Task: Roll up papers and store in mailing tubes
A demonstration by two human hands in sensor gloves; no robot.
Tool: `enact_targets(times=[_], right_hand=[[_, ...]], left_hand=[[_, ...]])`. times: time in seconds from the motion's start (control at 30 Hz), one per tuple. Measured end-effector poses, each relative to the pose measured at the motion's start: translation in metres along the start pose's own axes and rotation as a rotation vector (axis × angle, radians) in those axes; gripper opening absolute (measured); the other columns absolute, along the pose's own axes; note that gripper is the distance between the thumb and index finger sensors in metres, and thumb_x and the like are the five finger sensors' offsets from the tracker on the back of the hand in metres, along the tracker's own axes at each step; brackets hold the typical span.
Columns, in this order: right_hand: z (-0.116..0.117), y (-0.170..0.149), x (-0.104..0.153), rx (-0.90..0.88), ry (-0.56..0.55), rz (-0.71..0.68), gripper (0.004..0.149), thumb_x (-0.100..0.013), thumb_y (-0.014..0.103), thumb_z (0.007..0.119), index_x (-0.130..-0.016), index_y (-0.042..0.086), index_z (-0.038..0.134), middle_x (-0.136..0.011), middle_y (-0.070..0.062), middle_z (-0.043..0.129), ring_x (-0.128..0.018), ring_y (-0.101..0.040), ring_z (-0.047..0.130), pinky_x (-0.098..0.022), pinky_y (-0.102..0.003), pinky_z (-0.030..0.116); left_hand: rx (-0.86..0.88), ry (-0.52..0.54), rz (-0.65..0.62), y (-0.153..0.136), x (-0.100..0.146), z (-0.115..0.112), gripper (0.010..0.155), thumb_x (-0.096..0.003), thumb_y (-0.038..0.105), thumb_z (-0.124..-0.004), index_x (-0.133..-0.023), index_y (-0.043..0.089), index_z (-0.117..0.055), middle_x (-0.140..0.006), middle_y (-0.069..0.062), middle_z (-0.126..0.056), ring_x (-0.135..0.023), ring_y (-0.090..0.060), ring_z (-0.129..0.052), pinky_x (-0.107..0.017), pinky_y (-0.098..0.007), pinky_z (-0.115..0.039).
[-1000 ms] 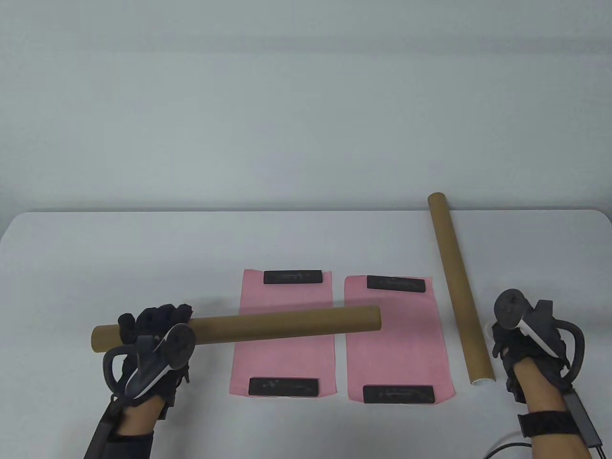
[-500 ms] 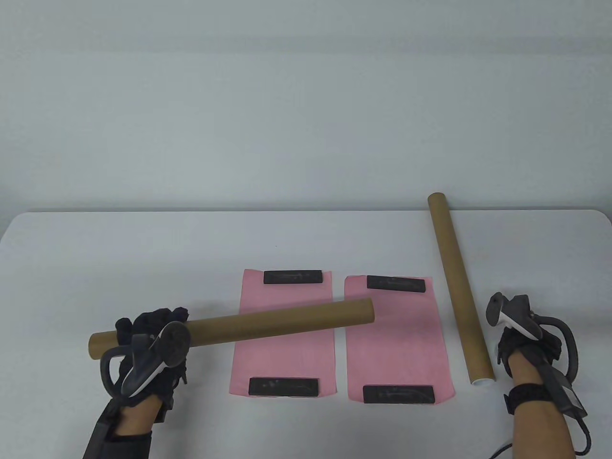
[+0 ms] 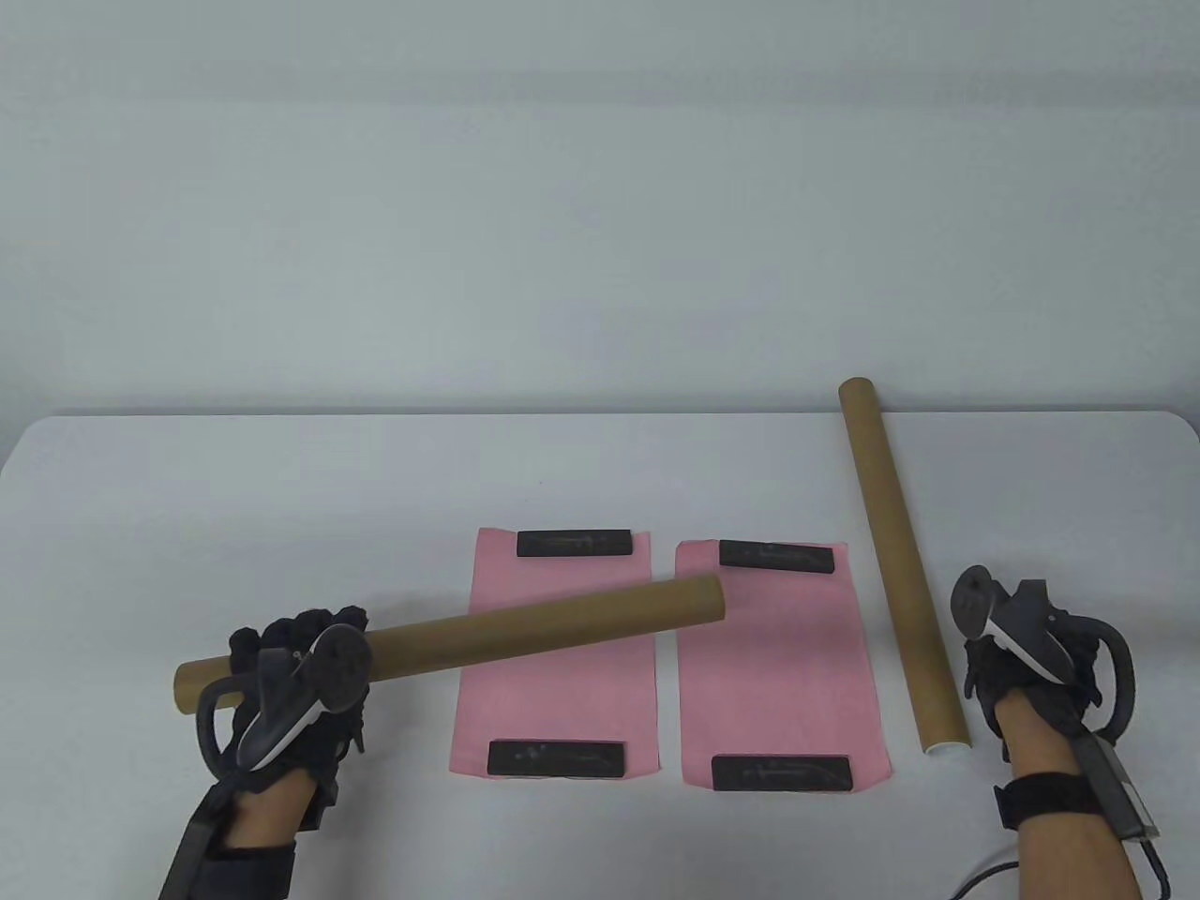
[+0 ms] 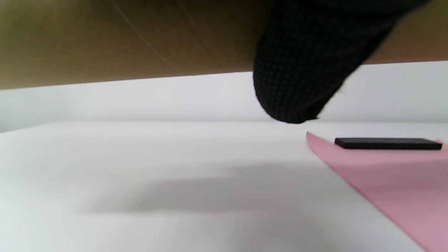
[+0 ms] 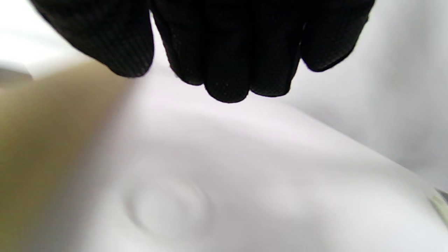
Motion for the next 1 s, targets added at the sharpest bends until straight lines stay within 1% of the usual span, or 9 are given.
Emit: enact_targets(times=[0.13, 0.23, 0.33, 0.43, 0.47, 0.6, 0.8, 0.9, 1.0], right_hand=[[-0.058, 0.04, 0.053, -0.231, -0.206, -0.191, 0.059, -0.05, 0.048, 0.081, -0.096, 0.013, 0.079, -0.094, -0.015, 0.087, -0.089, -0.047, 0.086, -0.063, -0.066, 0.071], [-0.071, 0.076, 0.089, -0.413, -0.171, -0.348, 0.066, -0.05, 0.053, 0.08, -0.102, 0.012, 0.073, -0.102, -0.017, 0.08, -0.096, -0.051, 0.078, -0.061, -0.073, 0.072], [-0.065, 0.102, 0.114, -0.536, -0.286, -0.434, 0.07, -0.05, 0.054, 0.08, -0.105, 0.012, 0.07, -0.105, -0.017, 0.077, -0.099, -0.052, 0.075, -0.062, -0.076, 0.068], [-0.059, 0.119, 0.126, -0.489, -0.292, -0.544, 0.072, -0.049, 0.055, 0.079, -0.107, 0.014, 0.067, -0.108, -0.016, 0.073, -0.102, -0.053, 0.07, -0.065, -0.078, 0.061], [-0.061, 0.119, 0.13, -0.452, -0.34, -0.554, 0.072, -0.05, 0.056, 0.079, -0.107, 0.015, 0.067, -0.109, -0.015, 0.073, -0.103, -0.052, 0.07, -0.065, -0.078, 0.061], [-0.064, 0.116, 0.134, -0.517, -0.355, -0.561, 0.07, -0.05, 0.054, 0.079, -0.106, 0.013, 0.068, -0.107, -0.016, 0.075, -0.102, -0.052, 0.07, -0.065, -0.078, 0.06], [-0.057, 0.123, 0.142, -0.541, -0.321, -0.638, 0.07, -0.05, 0.054, 0.079, -0.106, 0.012, 0.069, -0.106, -0.017, 0.075, -0.101, -0.054, 0.07, -0.064, -0.078, 0.059], [-0.061, 0.122, 0.145, -0.514, -0.347, -0.651, 0.07, -0.05, 0.054, 0.078, -0.106, 0.013, 0.069, -0.106, -0.017, 0.075, -0.101, -0.054, 0.07, -0.064, -0.078, 0.059], [-0.063, 0.121, 0.146, -0.546, -0.353, -0.653, 0.068, -0.05, 0.053, 0.079, -0.105, 0.014, 0.07, -0.105, -0.016, 0.076, -0.101, -0.054, 0.07, -0.064, -0.078, 0.059]], left_hand=[[-0.033, -0.051, 0.065, -0.007, -0.005, -0.009, 0.076, -0.0319, 0.047, -0.099, -0.096, 0.045, -0.059, -0.1, 0.004, -0.075, -0.093, -0.023, -0.081, -0.073, -0.059, -0.052], [-0.025, -0.078, 0.136, -0.012, -0.005, -0.012, 0.078, -0.0334, 0.048, -0.097, -0.098, 0.048, -0.053, -0.1, 0.004, -0.075, -0.092, -0.024, -0.082, -0.072, -0.056, -0.053], [0.009, -0.13, 0.17, -0.015, -0.007, -0.019, 0.079, -0.0355, 0.05, -0.093, -0.1, 0.047, -0.048, -0.101, 0.003, -0.074, -0.091, -0.024, -0.083, -0.072, -0.055, -0.056], [0.027, -0.193, 0.166, -0.016, -0.009, -0.026, 0.085, -0.038, 0.052, -0.089, -0.102, 0.048, -0.033, -0.103, 0.001, -0.067, -0.091, -0.025, -0.083, -0.071, -0.054, -0.057], [0.026, -0.224, 0.169, -0.016, -0.009, -0.027, 0.087, -0.0389, 0.053, -0.087, -0.102, 0.048, -0.027, -0.104, -0.001, -0.063, -0.091, -0.025, -0.083, -0.07, -0.054, -0.058], [0.033, -0.277, 0.195, -0.012, -0.011, -0.033, 0.087, -0.0415, 0.054, -0.083, -0.104, 0.044, -0.022, -0.104, -0.005, -0.062, -0.089, -0.027, -0.085, -0.067, -0.053, -0.064], [0.172, -0.421, 0.197, -0.004, -0.014, -0.054, 0.089, -0.0441, 0.055, -0.076, -0.105, 0.03, -0.015, -0.102, -0.013, -0.058, -0.085, -0.029, -0.084, -0.062, -0.049, -0.071], [0.257, -0.515, 0.22, 0.0, -0.017, -0.062, 0.092, -0.0454, 0.055, -0.073, -0.104, 0.034, -0.006, -0.102, -0.015, -0.057, -0.083, -0.028, -0.086, -0.06, -0.048, -0.074], [0.276, -0.535, 0.271, 0.002, -0.026, -0.064, 0.093, -0.0456, 0.055, -0.072, -0.104, 0.031, -0.003, -0.101, -0.017, -0.058, -0.08, -0.029, -0.089, -0.058, -0.047, -0.078]])
Point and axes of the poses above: the tracker on the back of each hand, its own y axis roughly to the thumb side, its own x axis roughly from the fingertips to the wrist, z = x × y, the point moved 4 cm from there along -x, roughly from the wrist to the fingertips
